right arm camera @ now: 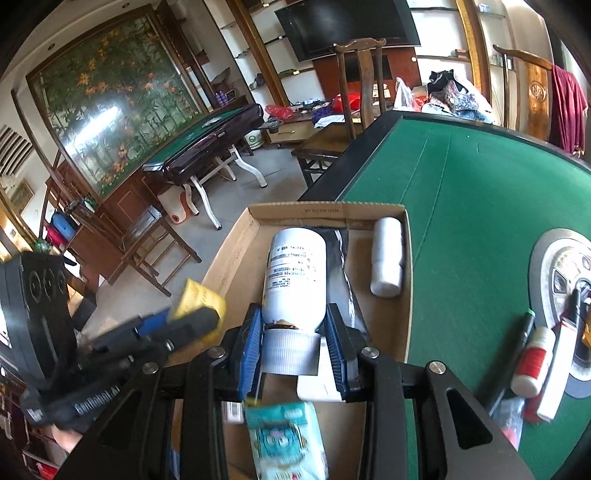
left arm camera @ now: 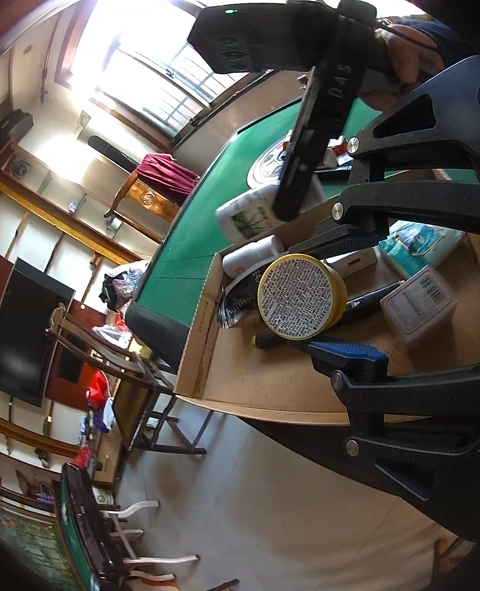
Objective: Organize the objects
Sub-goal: 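Open the left tool to drop the tin while the right tool releases the bottle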
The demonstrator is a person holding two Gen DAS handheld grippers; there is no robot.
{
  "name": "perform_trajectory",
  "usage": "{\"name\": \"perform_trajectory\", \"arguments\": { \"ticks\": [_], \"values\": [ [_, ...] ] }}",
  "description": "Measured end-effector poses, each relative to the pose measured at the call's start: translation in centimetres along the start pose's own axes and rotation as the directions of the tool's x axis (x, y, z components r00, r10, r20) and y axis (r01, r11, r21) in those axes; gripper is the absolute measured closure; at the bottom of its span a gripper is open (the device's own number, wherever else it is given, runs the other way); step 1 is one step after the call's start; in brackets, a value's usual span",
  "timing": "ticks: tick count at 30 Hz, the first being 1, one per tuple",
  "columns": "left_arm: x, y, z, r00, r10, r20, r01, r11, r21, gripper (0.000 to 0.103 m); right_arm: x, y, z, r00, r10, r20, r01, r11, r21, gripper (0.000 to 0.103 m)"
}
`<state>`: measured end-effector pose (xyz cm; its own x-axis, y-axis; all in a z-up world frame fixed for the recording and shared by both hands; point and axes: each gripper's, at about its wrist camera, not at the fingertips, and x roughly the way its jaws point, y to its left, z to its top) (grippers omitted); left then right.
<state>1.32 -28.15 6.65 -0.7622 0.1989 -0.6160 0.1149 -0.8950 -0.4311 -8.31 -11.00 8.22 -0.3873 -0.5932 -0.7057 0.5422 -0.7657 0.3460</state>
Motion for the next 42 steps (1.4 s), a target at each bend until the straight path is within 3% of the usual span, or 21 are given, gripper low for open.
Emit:
{"name": "perform_trajectory", "arguments": {
  "ticks": [14, 22, 29, 37, 42],
  "values": [
    [1.8, 2.0, -0.1, 0.999, 0.012, -0.047, -0.014, 0.998, -0.053, 0.063, 6.9, 2.4, 3.1, 0.996, -0.046, -0.082, 0.042, 0.998, -0.049, 0.07],
    [2.5, 1.9, -0.3, 0.99, 0.103, -0.098, -0.109, 0.992, -0.057, 0.063, 10.5, 2.6, 3.4, 0.987, -0.045, -0.153, 0.038, 0.998, -0.051, 0.07],
    [3.0, 1.9, -0.8, 0.984, 0.136, -0.118, -0.142, 0.989, -0.043, 0.063, 11.2, 3.2, 3.6, 0.986, -0.047, -0.158, 0.035, 0.997, -0.073, 0.07],
    [2.7, 1.9, -0.9, 0.986, 0.128, -0.109, -0.133, 0.99, -0.037, 0.063, 11.8, 3.8, 3.8, 0.984, -0.063, -0.167, 0.049, 0.995, -0.088, 0.068],
    [2.0, 2.0, -0.9, 0.989, 0.111, -0.101, -0.116, 0.992, -0.047, 0.054, 10.7, 3.9, 4.1, 0.989, -0.036, -0.145, 0.022, 0.995, -0.099, 0.067]
  ]
}}
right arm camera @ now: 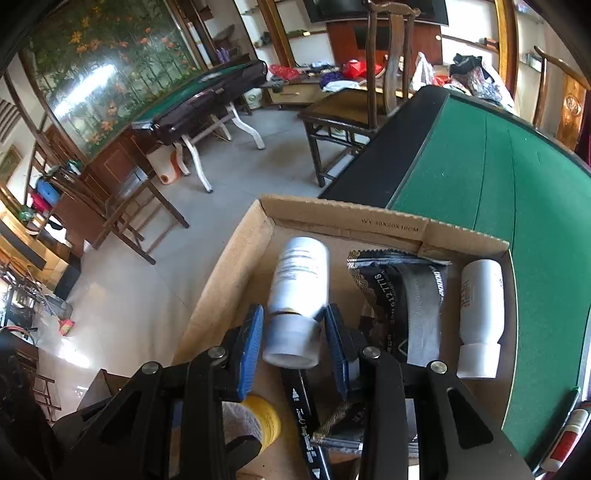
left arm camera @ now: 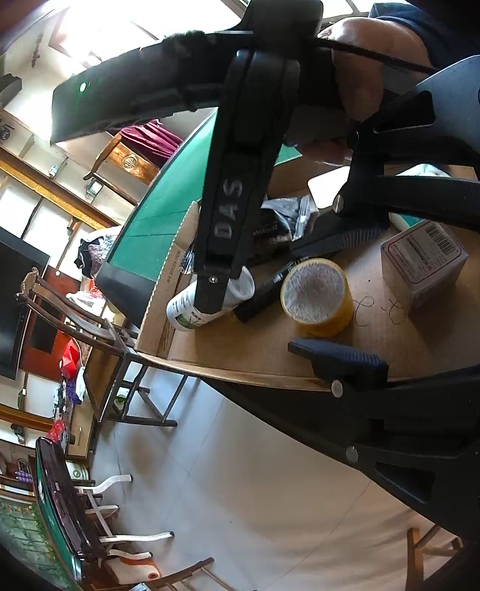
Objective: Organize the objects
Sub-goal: 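Open the left tool to drop the tin while the right tool releases the bottle, then move both tools back over the items on the table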
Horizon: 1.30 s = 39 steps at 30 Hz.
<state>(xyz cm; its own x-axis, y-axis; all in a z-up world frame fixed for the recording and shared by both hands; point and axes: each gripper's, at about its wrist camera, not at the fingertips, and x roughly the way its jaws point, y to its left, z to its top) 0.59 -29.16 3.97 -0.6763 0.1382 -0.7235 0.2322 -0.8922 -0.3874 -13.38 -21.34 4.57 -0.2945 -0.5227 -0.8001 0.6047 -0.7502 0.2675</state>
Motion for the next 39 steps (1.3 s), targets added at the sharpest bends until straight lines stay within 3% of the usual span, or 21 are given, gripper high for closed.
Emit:
{"name": "perform_trajectory", "arguments": {
  "ticks": [12, 21, 28, 33, 35, 39],
  "values": [
    [-1.6, -1.1, -0.4, 1.0, -0.009, 0.02, 0.01, 1.0, -0.003, 0.053, -4.8, -1.7, -2.9, 0.997, 0.063, 0.051, -0.067, 0.995, 0.069, 0.066],
    [-2.8, -5.1, -1.1, 0.999, -0.024, 0.03, 0.023, 0.998, 0.061, 0.053, -9.6, -5.1, -7.2, 0.989, 0.102, 0.108, -0.117, 0.982, 0.146, 0.066],
    [-2.6, -10.0, -2.4, 0.998, -0.063, -0.009, 0.064, 0.988, 0.141, 0.054, -15.2, -11.1, -12.2, 0.984, 0.068, 0.165, -0.101, 0.974, 0.202, 0.066],
    [-0.6, -14.5, -3.9, 0.993, -0.087, -0.08, 0.102, 0.973, 0.209, 0.054, -18.9, -18.0, -16.9, 0.979, -0.039, 0.202, -0.024, 0.954, 0.3, 0.06],
    [0.6, -16.5, -4.5, 0.991, -0.081, -0.103, 0.104, 0.966, 0.237, 0.054, -19.7, -20.9, -18.5, 0.975, -0.085, 0.204, 0.009, 0.937, 0.35, 0.06],
    [3.3, -19.8, -5.3, 0.987, -0.044, -0.157, 0.088, 0.954, 0.286, 0.054, -20.6, -24.7, -20.6, 0.973, -0.077, 0.217, -0.022, 0.907, 0.42, 0.06]
  ]
}}
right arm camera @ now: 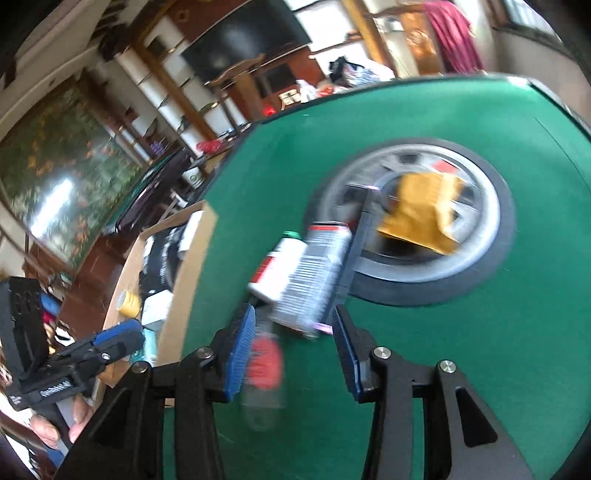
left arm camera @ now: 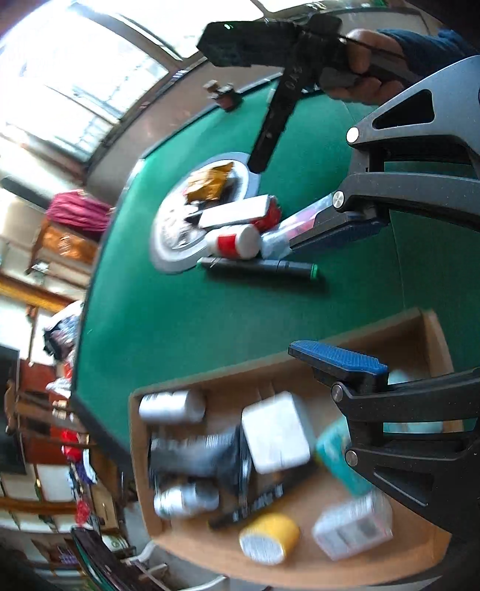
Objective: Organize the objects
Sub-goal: 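Move both tools back over the items on the table, then grasp the green-capped black marker with the left tool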
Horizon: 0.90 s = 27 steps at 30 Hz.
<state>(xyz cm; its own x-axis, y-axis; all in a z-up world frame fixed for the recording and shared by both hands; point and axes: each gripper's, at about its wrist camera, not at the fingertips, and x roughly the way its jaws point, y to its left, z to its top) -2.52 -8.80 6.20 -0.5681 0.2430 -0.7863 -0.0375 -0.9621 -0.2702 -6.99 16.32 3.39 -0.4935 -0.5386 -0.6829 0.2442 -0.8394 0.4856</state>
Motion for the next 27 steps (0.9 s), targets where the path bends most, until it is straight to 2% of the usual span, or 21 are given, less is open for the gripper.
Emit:
{"name": "perform_trajectory", "arguments": {
  "ticks": [3, 7, 14, 21, 22, 23, 24, 25, 26, 27],
  "values": [
    [2.0, -1.9, 0.6, 0.998, 0.057, -0.026, -0.056, 0.997, 0.05, 0.054, -0.3, -1.3, 0.1, 1.0, 0.016, 0.01, -0.016, 0.999, 0.032, 0.06],
    [4.5, -2.6, 1.9, 0.991, 0.12, -0.052, -0.116, 0.991, 0.073, 0.054, -0.8, -1.7, 0.2, 0.998, 0.067, 0.0, -0.067, 0.995, 0.069, 0.06],
    [7.8, -3.0, 3.1, 0.984, 0.128, -0.121, -0.116, 0.988, 0.099, 0.054, -1.4, -1.8, 0.2, 0.997, 0.072, 0.024, -0.074, 0.993, 0.094, 0.06],
    [10.1, -3.7, 4.3, 0.973, 0.185, -0.137, -0.167, 0.977, 0.132, 0.054, -1.5, -1.7, 0.2, 0.997, 0.062, 0.034, -0.065, 0.994, 0.092, 0.06],
    [10.5, -3.8, 4.5, 0.969, 0.203, -0.139, -0.184, 0.973, 0.136, 0.057, -1.5, -1.9, 0.1, 0.998, 0.057, 0.034, -0.06, 0.994, 0.092, 0.06],
    [11.1, -3.9, 4.6, 0.966, 0.213, -0.143, -0.194, 0.971, 0.139, 0.07, -1.4, -1.9, 0.1, 0.998, 0.052, 0.033, -0.055, 0.994, 0.095, 0.06],
    [11.6, -3.9, 4.6, 0.964, 0.221, -0.148, -0.201, 0.97, 0.138, 0.073, -1.4, -2.0, 0.0, 0.998, 0.048, 0.031, -0.051, 0.994, 0.096, 0.06],
    [11.6, -4.1, 4.6, 0.962, 0.244, -0.122, -0.226, 0.964, 0.143, 0.078, -1.3, -2.0, 0.0, 0.999, 0.042, 0.029, -0.045, 0.994, 0.095, 0.06],
    [11.6, -4.3, 4.5, 0.962, 0.244, -0.122, -0.227, 0.964, 0.14, 0.089, -1.3, -2.0, 0.0, 0.999, 0.037, 0.03, -0.04, 0.995, 0.095, 0.06],
    [11.4, -4.4, 4.2, 0.965, 0.227, -0.134, -0.211, 0.969, 0.128, 0.089, -1.3, -2.0, 0.0, 0.999, 0.028, 0.035, -0.031, 0.995, 0.09, 0.06]
  ]
}}
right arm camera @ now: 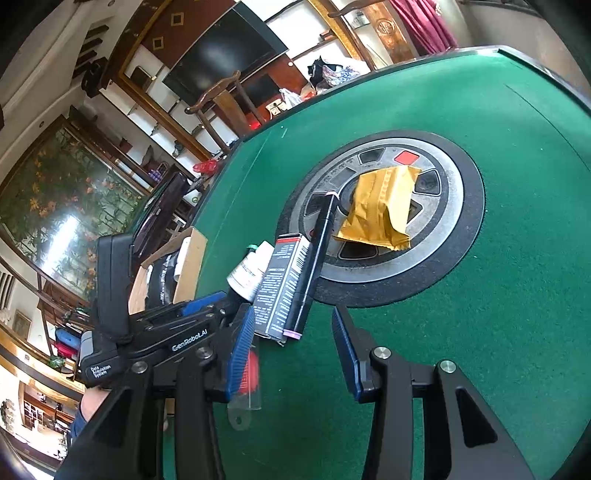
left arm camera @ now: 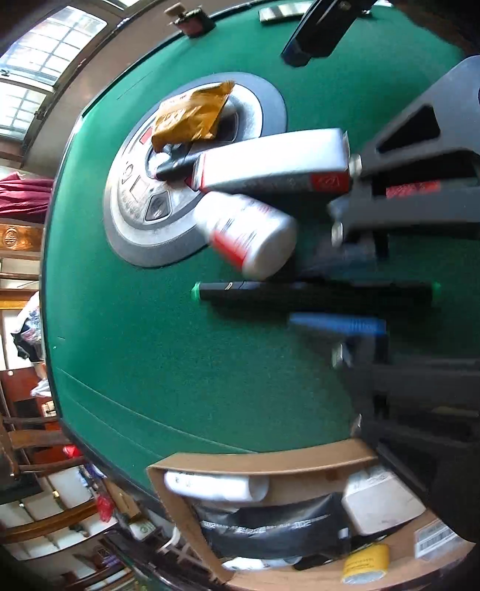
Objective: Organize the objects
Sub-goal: 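Grasp the green-capped black marker with the left tool, then grasp the pink-capped black marker with the right tool while the left tool holds its marker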
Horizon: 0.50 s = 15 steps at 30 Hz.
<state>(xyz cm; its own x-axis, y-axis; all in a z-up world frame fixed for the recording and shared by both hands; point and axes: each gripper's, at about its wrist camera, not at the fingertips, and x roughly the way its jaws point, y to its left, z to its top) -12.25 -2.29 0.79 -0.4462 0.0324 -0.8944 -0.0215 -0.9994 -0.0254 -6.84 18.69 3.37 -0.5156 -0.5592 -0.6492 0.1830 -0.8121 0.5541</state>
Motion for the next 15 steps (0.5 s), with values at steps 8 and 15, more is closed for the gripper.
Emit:
{"name": "perform_trajectory", "arguments": {
  "ticks": [8, 15],
  "values": [
    [-1.9, -1.6, -4.4, 0.998, -0.011, 0.059, 0.011, 1.0, -0.011, 0.089, 1.8, 0.2, 0.8, 0.988, -0.155, 0.019, 0.155, 0.987, -0.05, 0.06],
    [-1.8, -0.8, -4.3, 0.995, -0.046, 0.087, 0.049, 0.998, -0.028, 0.089, 6.2, 1.7, 1.9, 0.963, -0.265, -0.046, 0.258, 0.959, -0.121, 0.06]
  ]
}}
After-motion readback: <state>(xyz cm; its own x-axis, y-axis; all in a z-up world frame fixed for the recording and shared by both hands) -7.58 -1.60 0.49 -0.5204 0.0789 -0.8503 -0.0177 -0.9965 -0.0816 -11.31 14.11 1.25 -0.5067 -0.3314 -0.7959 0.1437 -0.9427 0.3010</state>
